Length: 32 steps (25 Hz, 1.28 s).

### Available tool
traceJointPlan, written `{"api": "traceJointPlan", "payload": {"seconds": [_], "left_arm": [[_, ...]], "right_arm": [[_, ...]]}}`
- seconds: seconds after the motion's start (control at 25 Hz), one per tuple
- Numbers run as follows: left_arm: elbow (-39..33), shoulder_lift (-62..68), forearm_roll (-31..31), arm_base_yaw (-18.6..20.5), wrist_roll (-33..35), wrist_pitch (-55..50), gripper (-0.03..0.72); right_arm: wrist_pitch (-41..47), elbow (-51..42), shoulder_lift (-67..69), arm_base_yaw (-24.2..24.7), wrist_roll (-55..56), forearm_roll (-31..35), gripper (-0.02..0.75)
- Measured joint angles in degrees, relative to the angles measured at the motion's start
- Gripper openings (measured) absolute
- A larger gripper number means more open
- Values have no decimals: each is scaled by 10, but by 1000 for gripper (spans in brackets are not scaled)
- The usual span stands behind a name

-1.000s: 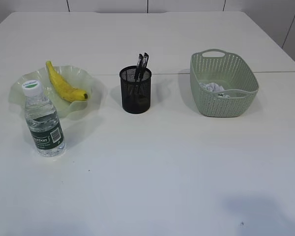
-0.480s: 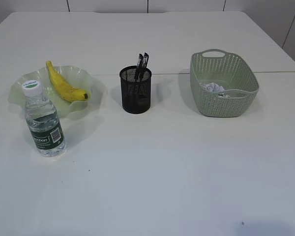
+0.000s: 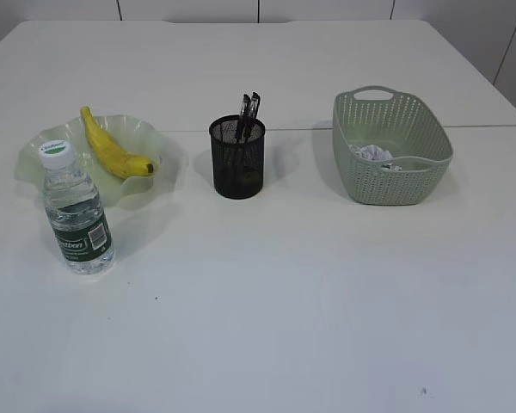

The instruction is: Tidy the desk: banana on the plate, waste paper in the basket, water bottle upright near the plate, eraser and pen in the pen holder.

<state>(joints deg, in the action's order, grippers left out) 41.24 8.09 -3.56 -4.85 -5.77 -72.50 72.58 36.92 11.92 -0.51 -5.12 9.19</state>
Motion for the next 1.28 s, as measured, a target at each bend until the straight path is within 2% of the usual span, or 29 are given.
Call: {"api": "traceJointPlan", "payload": {"seconds": [0.32,0.8,1.04,1.28], "left_arm": [[-33,0,11,0,1,39,368],[-87,0,17,0,1,80,368],[-94,0,17,0,1,102,367],[-106,0,17,0,1,117,367]], "right_arm": [[3,0,-97,0,-44,-26,452],[-9,-30,-100,0,-46,-27,452],[-31,-63,-100,0,-47,-27,468],[-50,-72,-100,0,-47,-28,454]]}}
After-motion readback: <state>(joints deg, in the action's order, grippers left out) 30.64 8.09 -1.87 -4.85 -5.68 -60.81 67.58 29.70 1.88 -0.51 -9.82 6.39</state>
